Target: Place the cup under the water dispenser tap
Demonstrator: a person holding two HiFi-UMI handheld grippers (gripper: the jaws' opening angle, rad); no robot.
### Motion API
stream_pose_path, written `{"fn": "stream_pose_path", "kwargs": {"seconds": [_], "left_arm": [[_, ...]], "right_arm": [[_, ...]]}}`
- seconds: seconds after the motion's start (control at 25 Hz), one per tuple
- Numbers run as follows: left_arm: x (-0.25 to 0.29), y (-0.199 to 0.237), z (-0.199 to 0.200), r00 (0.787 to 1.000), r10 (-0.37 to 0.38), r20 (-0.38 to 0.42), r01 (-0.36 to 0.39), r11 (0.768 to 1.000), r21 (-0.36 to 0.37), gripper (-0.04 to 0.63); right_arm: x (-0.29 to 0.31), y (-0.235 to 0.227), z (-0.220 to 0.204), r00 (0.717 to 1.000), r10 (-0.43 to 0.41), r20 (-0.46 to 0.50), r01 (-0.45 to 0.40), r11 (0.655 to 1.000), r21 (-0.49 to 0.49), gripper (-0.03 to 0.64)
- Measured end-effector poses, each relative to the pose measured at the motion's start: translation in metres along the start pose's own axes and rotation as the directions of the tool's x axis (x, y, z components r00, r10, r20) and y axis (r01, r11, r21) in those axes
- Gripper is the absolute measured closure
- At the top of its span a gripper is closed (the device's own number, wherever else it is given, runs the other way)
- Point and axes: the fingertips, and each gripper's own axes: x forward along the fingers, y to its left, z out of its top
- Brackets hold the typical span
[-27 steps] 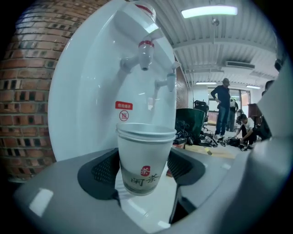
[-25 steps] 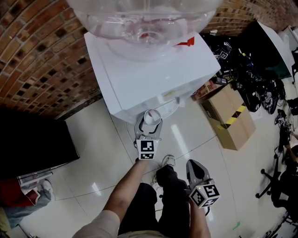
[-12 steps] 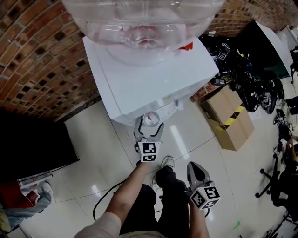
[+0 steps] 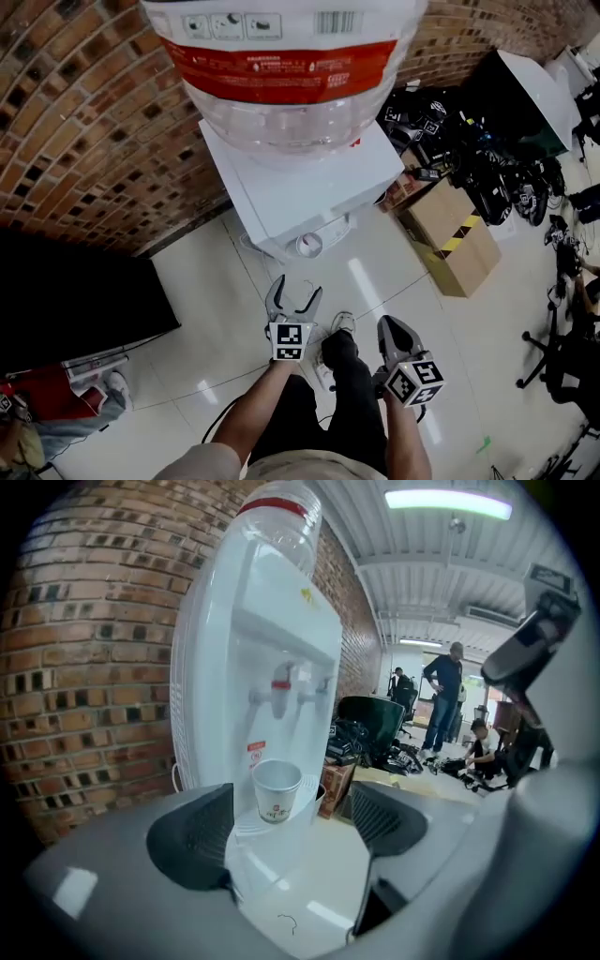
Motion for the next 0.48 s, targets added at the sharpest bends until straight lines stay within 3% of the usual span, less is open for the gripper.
{"fn": "stream_pose_path", "kwargs": {"seconds": [0.2,0.48], "left_arm": [[-0.078,-0.011,0.072,1.000,-0.004,0.006,0.004,1.000,0.005,0.226],[-0.155,-0.024,0.158,1.000,0.015,-0.006,-0.015,0.996,-0.082,0.378]], "right_arm": [[-0.034,0.036,0.033,0.998,0.051,-0.037,-0.050,0.998,0.028,0.617],[-0.074,0.078,0.083,0.992,0.114,-0.053,-0.115,0.993,-0.005,0.617]]}}
